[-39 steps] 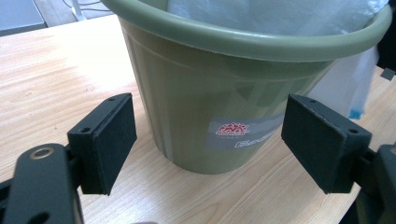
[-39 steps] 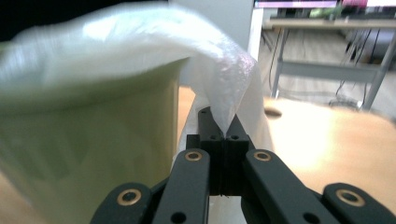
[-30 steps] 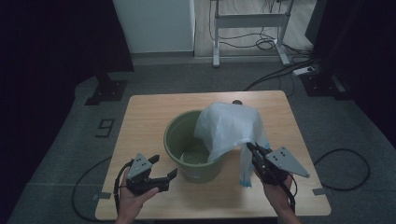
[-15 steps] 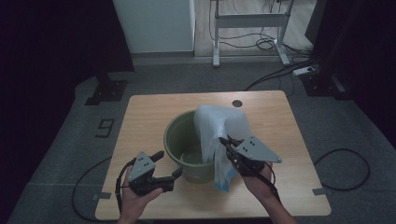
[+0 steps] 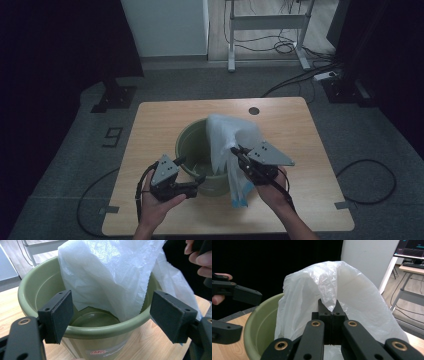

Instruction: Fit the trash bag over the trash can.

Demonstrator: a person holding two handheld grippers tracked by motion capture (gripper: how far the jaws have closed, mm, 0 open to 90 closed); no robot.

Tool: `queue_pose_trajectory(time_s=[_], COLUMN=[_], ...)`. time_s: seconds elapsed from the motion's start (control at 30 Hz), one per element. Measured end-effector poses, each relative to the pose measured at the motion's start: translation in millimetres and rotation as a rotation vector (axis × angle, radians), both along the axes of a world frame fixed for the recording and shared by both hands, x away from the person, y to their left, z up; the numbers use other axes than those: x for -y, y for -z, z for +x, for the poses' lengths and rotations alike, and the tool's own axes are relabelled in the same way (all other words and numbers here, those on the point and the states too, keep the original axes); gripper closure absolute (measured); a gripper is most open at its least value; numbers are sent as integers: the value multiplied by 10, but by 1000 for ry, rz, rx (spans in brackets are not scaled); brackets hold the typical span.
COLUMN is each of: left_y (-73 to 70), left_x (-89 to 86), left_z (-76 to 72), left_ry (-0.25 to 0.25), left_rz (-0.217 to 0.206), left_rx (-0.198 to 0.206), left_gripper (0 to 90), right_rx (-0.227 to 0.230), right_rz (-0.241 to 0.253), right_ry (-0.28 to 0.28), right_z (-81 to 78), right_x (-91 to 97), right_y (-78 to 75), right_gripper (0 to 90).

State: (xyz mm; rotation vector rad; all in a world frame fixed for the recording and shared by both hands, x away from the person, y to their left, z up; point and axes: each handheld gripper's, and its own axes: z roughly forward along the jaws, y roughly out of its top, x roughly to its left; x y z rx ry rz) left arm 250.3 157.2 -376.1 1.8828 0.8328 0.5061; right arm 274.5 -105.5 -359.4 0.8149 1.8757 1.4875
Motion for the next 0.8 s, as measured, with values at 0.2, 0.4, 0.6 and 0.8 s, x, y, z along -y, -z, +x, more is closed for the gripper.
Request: queue_pose_trajectory(time_s=[0.2,0.4,0.6,0.8], left_y=[27,18,11,37], left_x=[-21,4,75,133], left_z=[19,29,68,144], left_ry=[-24,-34,-44,-79], left_rz=[1,-5,10,12], left_rx=[2,9,24,42], left_gripper=[188,188,212,365], right_rx=[3,0,-12,-10], right_rz=[-12,-27,-25,-26], right_ry=[-23,-44,-55,-68], right_z=[10,50,79,64], right_x=[-97,-226,-273,-273], right_y=[-50,-79,-69,-67], right_gripper=[891,891,891,891])
